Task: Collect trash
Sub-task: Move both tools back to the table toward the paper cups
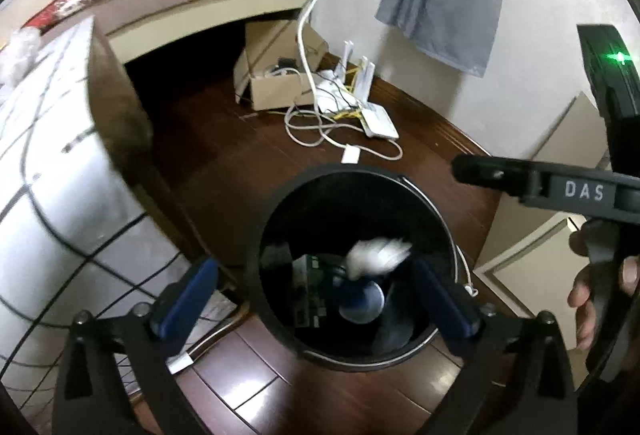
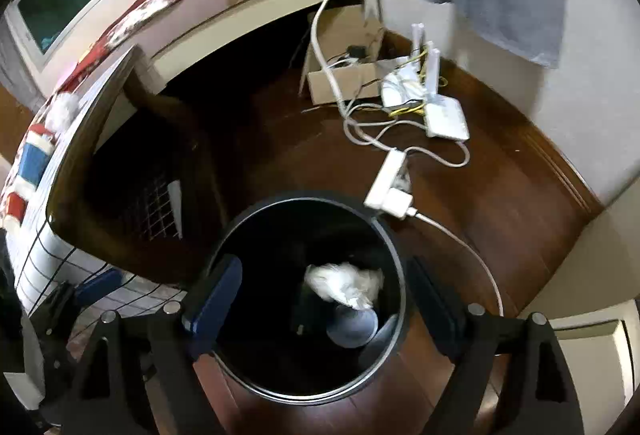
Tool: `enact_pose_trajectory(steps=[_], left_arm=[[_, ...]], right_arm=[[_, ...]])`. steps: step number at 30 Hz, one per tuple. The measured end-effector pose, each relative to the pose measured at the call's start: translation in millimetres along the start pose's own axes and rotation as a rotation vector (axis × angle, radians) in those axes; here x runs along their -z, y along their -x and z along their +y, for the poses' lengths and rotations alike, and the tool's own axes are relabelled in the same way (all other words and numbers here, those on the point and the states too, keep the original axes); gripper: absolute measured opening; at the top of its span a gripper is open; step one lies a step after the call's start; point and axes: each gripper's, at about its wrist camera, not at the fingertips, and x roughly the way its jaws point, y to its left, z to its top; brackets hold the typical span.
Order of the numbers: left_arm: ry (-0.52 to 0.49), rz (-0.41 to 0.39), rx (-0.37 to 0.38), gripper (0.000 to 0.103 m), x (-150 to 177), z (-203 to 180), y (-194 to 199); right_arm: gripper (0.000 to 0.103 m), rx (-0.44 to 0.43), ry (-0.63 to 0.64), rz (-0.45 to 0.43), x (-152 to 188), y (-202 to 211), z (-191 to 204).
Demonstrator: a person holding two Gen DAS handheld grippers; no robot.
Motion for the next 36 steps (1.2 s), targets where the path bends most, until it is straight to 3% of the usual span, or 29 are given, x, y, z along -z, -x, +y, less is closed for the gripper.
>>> enact_pose_trajectory(steps=[4, 6, 17, 27, 36], left_arm=[[0.012, -0.005, -0.013, 0.099, 1.2, 1.5, 2.9], [0.009, -0.012, -0.015, 0.099, 0.6, 0.8, 6.5], [0.005, -0.101, -0.025, 0.1, -4.9, 1.9, 50.7], [0.033, -0.182, -0.084, 0.1, -2.5, 28.8, 97.5], [0.117, -0.244, -0.182, 0.1, 5.6, 91.2, 140.5]], right_arm=[[0.091, 0.029, 0.005, 0.002, 6.9, 6.8, 1.9], [0.098, 0.044, 0.011, -0.015, 10.1, 13.3, 3.5], [0.101, 0.076, 0.027, -0.094, 19.7, 54.8, 16.9], [0.102, 0.074, 0.084, -0.177, 15.2, 90.8, 60.5], [0.102, 0.006, 0.206, -0.209, 4.1, 98.6, 141.0]])
